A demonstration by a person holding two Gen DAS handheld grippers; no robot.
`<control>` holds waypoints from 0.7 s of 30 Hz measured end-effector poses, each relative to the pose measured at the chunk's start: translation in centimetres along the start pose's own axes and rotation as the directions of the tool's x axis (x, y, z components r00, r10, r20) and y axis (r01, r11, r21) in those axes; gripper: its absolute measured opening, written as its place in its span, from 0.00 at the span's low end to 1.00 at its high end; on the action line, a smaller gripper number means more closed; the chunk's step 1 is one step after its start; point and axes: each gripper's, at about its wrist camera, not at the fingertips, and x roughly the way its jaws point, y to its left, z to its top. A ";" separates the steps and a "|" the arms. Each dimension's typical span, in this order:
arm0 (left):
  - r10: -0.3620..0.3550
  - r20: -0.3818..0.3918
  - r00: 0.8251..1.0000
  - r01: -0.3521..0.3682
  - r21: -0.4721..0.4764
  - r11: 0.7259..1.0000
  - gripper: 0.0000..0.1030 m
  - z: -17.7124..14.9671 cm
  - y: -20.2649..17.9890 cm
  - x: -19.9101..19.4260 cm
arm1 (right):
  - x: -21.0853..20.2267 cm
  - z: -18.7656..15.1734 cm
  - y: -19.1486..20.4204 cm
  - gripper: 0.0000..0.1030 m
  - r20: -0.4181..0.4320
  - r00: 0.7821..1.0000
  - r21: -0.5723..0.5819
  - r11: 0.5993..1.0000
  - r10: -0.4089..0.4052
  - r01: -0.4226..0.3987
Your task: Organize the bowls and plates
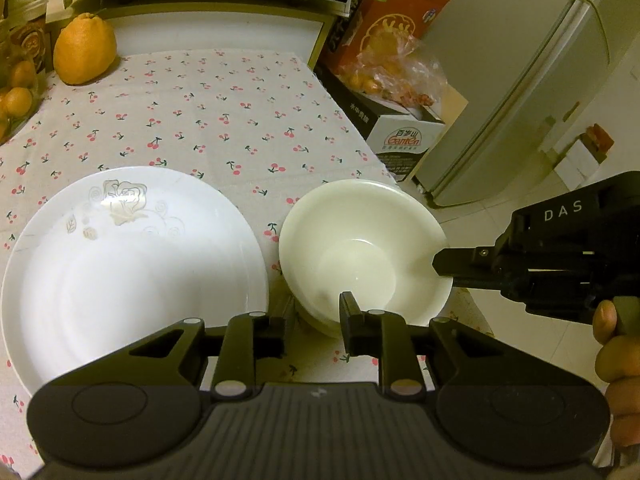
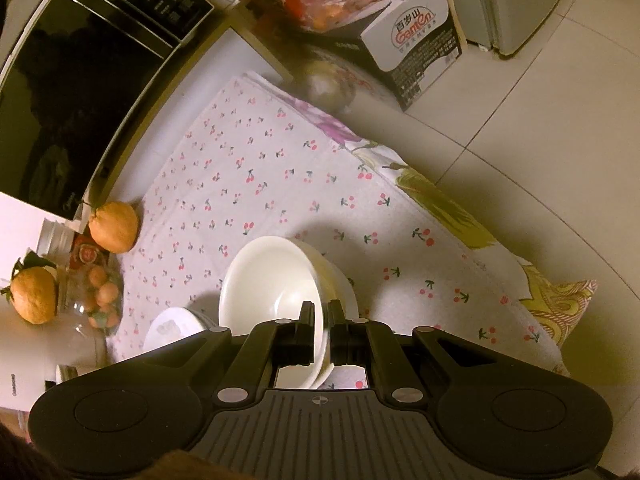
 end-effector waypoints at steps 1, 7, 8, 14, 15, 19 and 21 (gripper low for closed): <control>0.000 0.000 1.000 0.000 0.001 1.000 0.20 0.0 0.0 0.0 | 0.0 0.0 0.0 0.07 -0.001 1.000 0.000 1.000 0.000 0.000; 0.002 -0.001 1.000 -0.002 0.021 1.000 0.22 0.0 -0.2 0.2 | 0.1 -0.1 0.5 0.11 -0.006 1.000 -0.041 0.999 -0.019 0.019; 0.001 0.001 1.000 -0.001 0.030 1.000 0.24 0.0 -0.3 0.2 | 0.1 -0.2 0.7 0.11 -0.001 1.000 -0.056 0.998 -0.024 0.024; -0.011 0.014 1.000 0.010 0.095 0.995 0.41 -0.3 -0.7 0.1 | 0.1 -0.1 1.1 0.18 -0.007 1.000 -0.094 0.995 -0.027 0.027; -0.021 0.014 1.000 0.019 0.108 0.994 0.46 -0.4 -0.8 0.0 | 0.1 0.0 1.1 0.20 -0.013 1.000 -0.092 0.995 -0.027 0.026; -0.054 0.012 0.998 0.052 0.162 0.985 0.62 -0.7 -1.4 -0.1 | 0.3 0.1 0.9 0.24 -0.031 0.999 -0.086 0.996 -0.023 0.020; -0.060 0.009 0.998 0.057 0.196 0.979 0.71 -0.9 -1.8 -0.1 | 0.3 0.1 0.9 0.27 -0.033 0.999 -0.090 0.996 -0.023 0.020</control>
